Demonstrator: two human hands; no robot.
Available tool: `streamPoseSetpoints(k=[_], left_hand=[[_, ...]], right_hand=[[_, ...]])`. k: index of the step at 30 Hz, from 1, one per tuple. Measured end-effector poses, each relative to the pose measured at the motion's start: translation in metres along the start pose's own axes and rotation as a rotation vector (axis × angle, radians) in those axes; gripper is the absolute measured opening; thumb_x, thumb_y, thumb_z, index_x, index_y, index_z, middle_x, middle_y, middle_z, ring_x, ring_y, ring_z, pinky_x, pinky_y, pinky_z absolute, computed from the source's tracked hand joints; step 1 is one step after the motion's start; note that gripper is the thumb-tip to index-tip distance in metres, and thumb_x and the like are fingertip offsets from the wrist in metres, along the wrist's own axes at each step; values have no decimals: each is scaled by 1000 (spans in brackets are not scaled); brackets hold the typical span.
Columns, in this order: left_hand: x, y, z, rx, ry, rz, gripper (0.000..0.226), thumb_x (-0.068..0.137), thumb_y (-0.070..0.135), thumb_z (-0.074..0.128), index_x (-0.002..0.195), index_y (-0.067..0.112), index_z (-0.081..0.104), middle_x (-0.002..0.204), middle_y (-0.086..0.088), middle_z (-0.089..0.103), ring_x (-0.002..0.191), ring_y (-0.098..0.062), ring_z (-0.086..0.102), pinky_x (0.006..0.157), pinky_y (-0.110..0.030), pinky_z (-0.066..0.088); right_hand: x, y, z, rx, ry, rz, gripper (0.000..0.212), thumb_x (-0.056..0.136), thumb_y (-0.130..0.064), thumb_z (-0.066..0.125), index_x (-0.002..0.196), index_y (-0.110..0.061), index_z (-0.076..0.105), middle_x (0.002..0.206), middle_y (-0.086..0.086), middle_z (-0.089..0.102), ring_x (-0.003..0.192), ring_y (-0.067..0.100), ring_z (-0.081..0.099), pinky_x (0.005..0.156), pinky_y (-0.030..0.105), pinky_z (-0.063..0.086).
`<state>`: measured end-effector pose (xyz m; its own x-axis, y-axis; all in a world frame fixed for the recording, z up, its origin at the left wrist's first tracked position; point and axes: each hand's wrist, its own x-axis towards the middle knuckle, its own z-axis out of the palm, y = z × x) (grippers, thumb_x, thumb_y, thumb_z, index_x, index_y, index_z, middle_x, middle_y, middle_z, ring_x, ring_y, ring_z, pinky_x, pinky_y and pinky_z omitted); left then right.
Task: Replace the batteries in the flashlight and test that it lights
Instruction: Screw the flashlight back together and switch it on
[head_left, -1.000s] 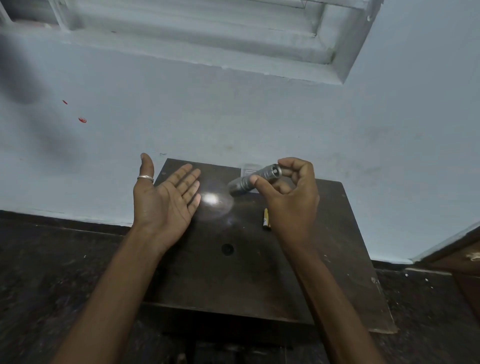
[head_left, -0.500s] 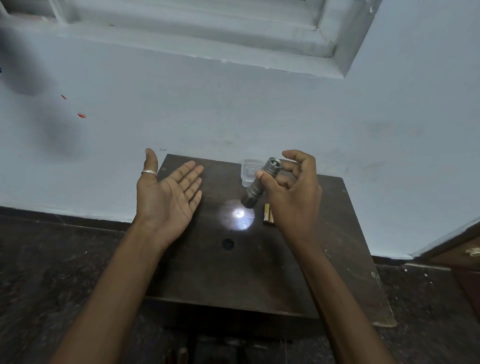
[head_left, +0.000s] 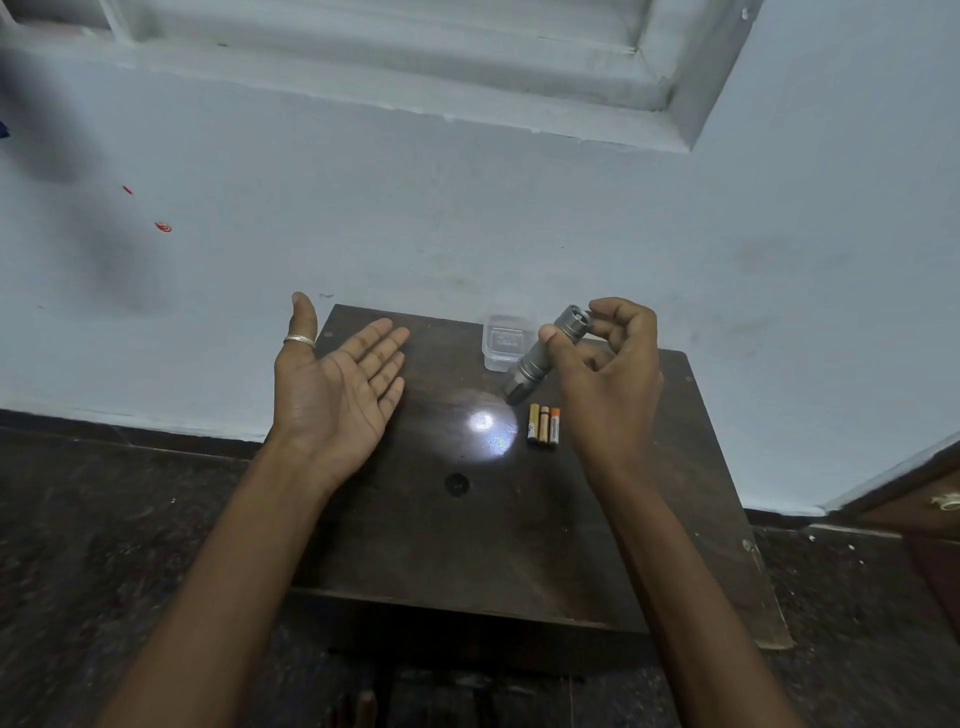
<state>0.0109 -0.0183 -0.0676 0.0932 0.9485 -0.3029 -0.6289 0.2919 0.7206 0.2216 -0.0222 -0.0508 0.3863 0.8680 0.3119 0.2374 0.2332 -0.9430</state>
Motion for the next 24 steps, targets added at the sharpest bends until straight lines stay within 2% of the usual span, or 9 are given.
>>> streamPoseSetpoints(k=[2,4,6,8,11,19,24], left_hand=[[0,0,0,-2,-4,-6,94,84,82,35,145,12,49,146,-4,55,144,-18,38,122,-39,21],[0,0,1,-16,-9,-10,94,84,81,35,145,11,49,147,-5,54,145,-19,36,123,-40,19],[0,1,1,-20,-11,-14,93,85,81,35,145,11,49,147,-6,54,146,-19,35,123,-40,18],[0,1,2,-15,-13,-23,93,84,81,34,145,12,48,148,-5,54,145,-18,36,123,-40,18],[0,1,1,-12,-23,-24,94,84,82,33,146,12,48,148,-4,54,145,-18,36,123,-40,18],[1,-1,1,-22,-38,-27,96,82,83,33,144,12,50,146,-4,56,145,-18,36,123,-41,18],[0,-1,1,-104,-103,-9,99,80,84,35,146,11,48,148,-6,54,148,-19,29,123,-45,13]], right_hand=[[1,1,0,44,4,40,37,84,-19,79,112,-20,55,96,-7,69,69,-2,67,69,14,52],[1,4,1,141,8,115,33,83,-21,79,107,-24,56,98,1,71,77,5,72,76,30,60],[2,5,1,250,19,190,31,84,-20,79,107,-19,58,99,8,73,84,14,74,76,37,62],[2,2,1,379,37,253,31,86,-15,78,110,-10,57,98,12,72,84,16,74,72,32,60],[4,-2,-1,480,70,302,28,88,-13,76,108,-8,57,91,6,69,82,14,73,71,29,61],[2,-3,0,505,97,284,27,87,-10,76,106,-8,56,94,9,69,88,19,74,76,33,62],[-5,-4,7,475,56,222,27,87,-10,76,107,-9,57,100,15,70,83,14,74,72,28,60]])
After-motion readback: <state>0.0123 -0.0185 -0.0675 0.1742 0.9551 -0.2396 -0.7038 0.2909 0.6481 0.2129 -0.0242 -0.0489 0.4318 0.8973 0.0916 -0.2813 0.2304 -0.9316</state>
